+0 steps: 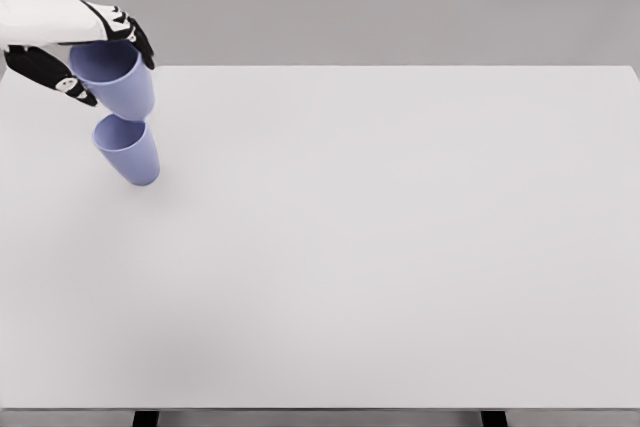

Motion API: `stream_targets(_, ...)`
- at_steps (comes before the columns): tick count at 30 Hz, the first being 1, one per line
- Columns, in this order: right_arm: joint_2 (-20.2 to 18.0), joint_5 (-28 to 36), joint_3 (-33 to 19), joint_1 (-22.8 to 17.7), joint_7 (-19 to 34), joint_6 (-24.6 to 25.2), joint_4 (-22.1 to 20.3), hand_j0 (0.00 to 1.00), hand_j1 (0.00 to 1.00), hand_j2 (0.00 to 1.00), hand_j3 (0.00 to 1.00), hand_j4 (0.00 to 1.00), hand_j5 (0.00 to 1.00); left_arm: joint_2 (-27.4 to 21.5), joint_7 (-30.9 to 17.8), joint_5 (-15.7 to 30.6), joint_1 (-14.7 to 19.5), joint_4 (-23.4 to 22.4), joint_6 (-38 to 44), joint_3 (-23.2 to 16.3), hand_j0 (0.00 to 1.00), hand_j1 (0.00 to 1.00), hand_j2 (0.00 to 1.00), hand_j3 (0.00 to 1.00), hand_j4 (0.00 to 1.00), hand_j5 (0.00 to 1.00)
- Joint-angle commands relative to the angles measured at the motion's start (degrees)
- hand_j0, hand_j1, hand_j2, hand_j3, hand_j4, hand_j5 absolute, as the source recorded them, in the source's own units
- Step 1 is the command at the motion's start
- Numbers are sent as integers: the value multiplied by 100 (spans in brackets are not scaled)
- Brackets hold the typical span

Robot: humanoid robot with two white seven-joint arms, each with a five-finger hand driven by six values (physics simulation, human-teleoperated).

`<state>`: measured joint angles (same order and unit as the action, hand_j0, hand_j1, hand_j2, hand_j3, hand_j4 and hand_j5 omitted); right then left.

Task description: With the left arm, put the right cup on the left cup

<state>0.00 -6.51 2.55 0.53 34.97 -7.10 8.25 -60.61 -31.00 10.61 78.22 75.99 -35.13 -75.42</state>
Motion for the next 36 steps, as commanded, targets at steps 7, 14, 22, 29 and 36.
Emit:
stream_targets(7, 0, -8, 0, 0, 3, -2, 1, 100, 100, 100, 100, 100, 100, -109, -135, 29, 9, -401, 13, -122, 46, 46, 46, 46, 46, 46)
stream_targets(14, 0, -8, 0, 0, 3, -2, 1, 100, 100, 100, 100, 100, 100, 76, -135, 47, 0, -462, 13, -236, 46, 46, 46, 46, 46, 46)
stream_targets(22, 0, -8, 0, 0, 3, -2, 1, 100, 100, 100, 100, 100, 100, 67, -126, 38, -53, -471, 13, -236, 46, 46, 46, 46, 46, 46)
stream_targets(29, 0, -8, 0, 0, 3, -2, 1, 100, 100, 100, 100, 100, 100, 41, -117, 38, -53, -462, 13, -236, 47, 47, 47, 47, 47, 47)
stream_targets(36, 0, -8, 0, -9, 3, -2, 1, 100, 100, 100, 100, 100, 100, 67, -108, 29, -141, -480, 13, -228, 47, 47, 47, 47, 47, 47)
